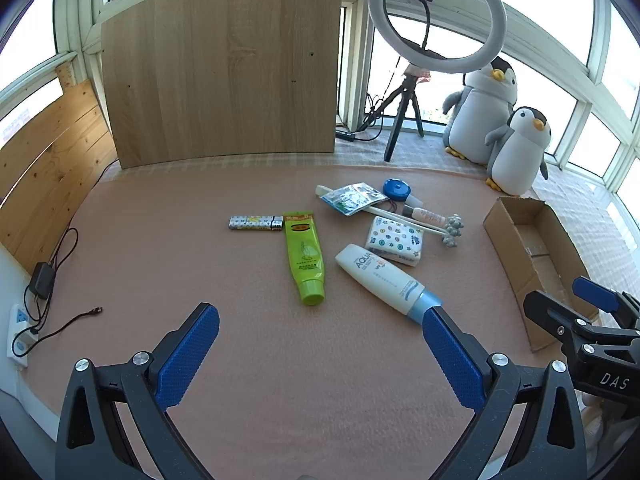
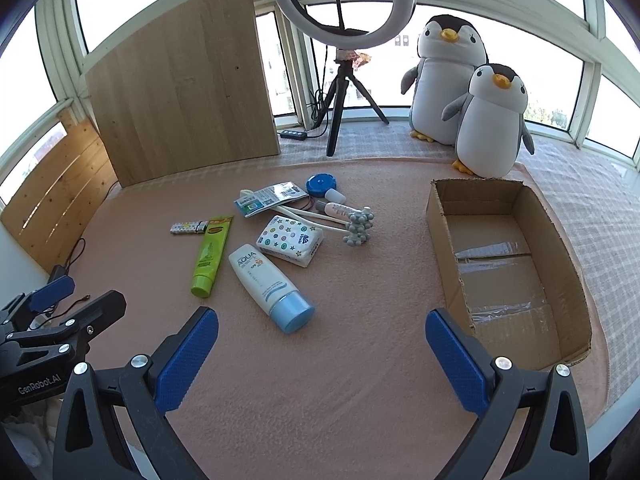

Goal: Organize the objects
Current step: 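Move the left tool toward the white AQUA sunscreen tube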

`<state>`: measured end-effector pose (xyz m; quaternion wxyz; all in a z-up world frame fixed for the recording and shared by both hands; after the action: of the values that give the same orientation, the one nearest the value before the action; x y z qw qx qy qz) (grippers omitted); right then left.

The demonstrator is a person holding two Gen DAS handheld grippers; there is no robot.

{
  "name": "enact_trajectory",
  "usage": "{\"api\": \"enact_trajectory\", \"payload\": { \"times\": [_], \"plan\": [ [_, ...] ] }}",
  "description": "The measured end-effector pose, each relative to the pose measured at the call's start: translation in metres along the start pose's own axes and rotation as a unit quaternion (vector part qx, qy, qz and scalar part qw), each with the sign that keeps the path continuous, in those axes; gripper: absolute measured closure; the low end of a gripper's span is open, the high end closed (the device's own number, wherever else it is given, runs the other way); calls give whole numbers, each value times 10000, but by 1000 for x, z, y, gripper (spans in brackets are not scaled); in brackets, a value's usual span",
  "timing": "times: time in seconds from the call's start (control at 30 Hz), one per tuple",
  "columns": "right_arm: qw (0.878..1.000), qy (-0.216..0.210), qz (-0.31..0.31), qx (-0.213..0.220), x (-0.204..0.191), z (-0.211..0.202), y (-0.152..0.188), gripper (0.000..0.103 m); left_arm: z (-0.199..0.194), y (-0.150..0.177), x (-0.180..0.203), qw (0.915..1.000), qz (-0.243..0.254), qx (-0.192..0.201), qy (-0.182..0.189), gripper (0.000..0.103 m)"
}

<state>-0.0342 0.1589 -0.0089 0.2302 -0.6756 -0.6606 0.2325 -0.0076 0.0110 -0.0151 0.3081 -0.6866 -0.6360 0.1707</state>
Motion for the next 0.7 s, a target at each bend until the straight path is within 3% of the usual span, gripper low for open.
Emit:
{"api": "enact_trajectory", "payload": {
  "times": [0.7],
  "plan": [
    [9997, -110, 70, -209, 0, 15, -3, 1, 18, -1, -5, 9999, -17, -130, 21, 0]
  ]
}}
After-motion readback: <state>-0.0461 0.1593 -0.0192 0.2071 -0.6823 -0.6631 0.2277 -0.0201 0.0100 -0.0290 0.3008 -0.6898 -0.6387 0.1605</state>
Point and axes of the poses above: each gripper's, at about its wrist camera, not at the fingertips, and z roughly the way its jaws point, x to its right, y to its underside, the point moved 1 cm from there along z, roughly the way its jaws point, and after that the axes turned 9 degrees about y, right-handed, at the moved point
